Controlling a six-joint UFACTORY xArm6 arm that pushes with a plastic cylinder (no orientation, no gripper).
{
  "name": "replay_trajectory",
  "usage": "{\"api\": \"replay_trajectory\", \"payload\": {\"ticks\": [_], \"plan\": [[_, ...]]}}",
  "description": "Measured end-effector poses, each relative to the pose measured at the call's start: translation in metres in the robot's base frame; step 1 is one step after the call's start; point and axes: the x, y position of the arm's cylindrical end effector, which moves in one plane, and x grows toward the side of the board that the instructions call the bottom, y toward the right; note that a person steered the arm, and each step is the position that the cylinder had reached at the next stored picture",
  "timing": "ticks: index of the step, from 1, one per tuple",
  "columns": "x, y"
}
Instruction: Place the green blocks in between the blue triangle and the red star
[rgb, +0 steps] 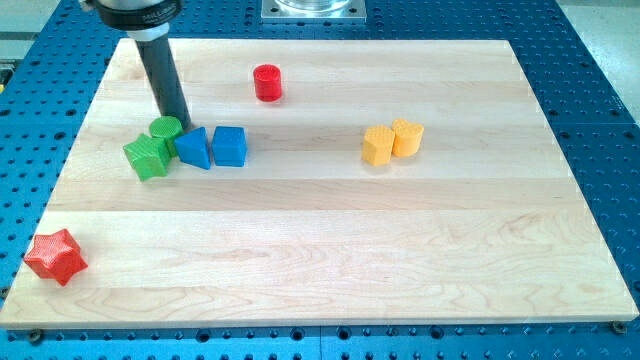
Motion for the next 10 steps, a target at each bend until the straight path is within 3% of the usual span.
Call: {"api": "replay_trajectory", "payload": {"ticks": [1,2,4,5,7,8,9,10], "plan": [[0.001,-0.033],[-0.006,-0.024],[-0.013,0.052],[0.008,0.035],[0.048,-0.064],[0.047,-0.059],[0.016,-0.085],[0.017,-0.119]]}}
